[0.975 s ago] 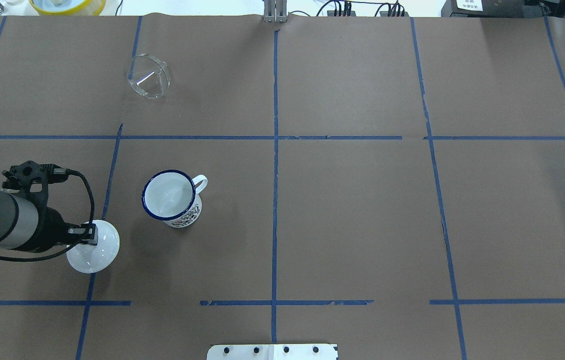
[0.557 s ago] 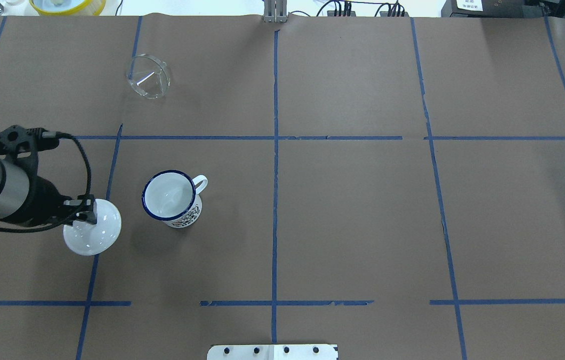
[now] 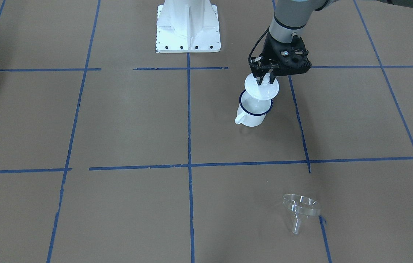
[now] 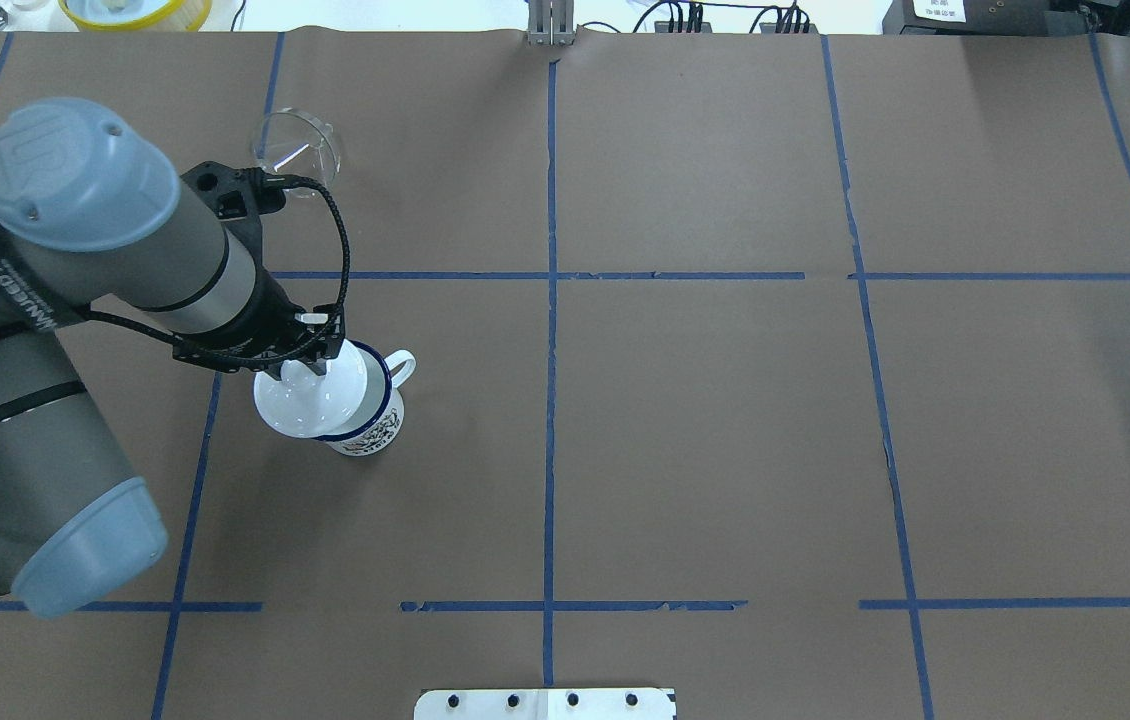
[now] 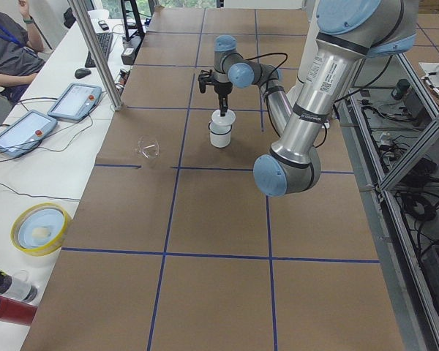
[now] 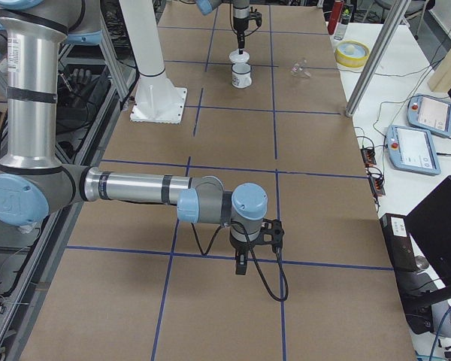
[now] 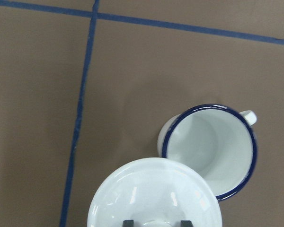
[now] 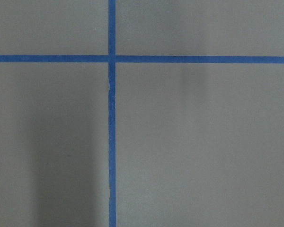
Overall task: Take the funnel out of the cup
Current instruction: 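Lift the white bowl and carry it over the mug with the left gripper, then lower the white lid onto the mug opening with the left gripper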
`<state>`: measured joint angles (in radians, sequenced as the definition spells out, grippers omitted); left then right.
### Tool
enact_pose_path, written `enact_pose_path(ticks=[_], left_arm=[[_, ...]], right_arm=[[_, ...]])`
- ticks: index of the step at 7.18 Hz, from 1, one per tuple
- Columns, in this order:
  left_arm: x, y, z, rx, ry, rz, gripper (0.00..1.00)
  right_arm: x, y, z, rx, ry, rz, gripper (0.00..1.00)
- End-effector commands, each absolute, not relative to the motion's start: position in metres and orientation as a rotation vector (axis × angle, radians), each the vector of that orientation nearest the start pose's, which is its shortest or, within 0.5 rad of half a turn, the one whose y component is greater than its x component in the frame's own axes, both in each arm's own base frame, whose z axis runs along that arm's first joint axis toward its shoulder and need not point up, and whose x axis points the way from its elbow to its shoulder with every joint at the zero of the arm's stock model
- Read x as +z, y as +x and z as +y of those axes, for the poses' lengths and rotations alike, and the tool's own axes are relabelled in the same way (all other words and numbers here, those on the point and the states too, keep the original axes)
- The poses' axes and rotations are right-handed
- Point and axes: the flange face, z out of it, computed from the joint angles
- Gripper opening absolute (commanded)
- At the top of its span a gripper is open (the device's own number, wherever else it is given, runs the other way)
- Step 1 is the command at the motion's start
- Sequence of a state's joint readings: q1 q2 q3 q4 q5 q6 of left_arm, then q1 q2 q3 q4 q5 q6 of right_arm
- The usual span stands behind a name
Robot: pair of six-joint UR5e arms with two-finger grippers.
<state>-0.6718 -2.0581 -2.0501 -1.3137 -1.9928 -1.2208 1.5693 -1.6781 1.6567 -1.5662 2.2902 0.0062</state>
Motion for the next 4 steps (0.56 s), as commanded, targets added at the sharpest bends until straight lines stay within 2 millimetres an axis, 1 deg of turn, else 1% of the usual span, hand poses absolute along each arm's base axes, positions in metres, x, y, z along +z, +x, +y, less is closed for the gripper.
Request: enact_pose_path(ticks=[1,2,4], left_arm=[[0.2299,0.3964,-0.4336,-0.161,-0.019,0.792,0.0],[0.2328,0.4002,-0.4366,-0.16,-0.016,0.797,0.0],[0.2338,0.4009,-0.4372,-0.159,-0.016,0.796,0.0]], right_arm=[[0.6701,0.067,-0.4451,0.01,-0.019,-0.719,1.0],[0.6701,0.067,-0.4451,0.01,-0.019,-0.719,1.0],[0.6701,0.067,-0.4451,0.01,-0.019,-0.719,1.0]])
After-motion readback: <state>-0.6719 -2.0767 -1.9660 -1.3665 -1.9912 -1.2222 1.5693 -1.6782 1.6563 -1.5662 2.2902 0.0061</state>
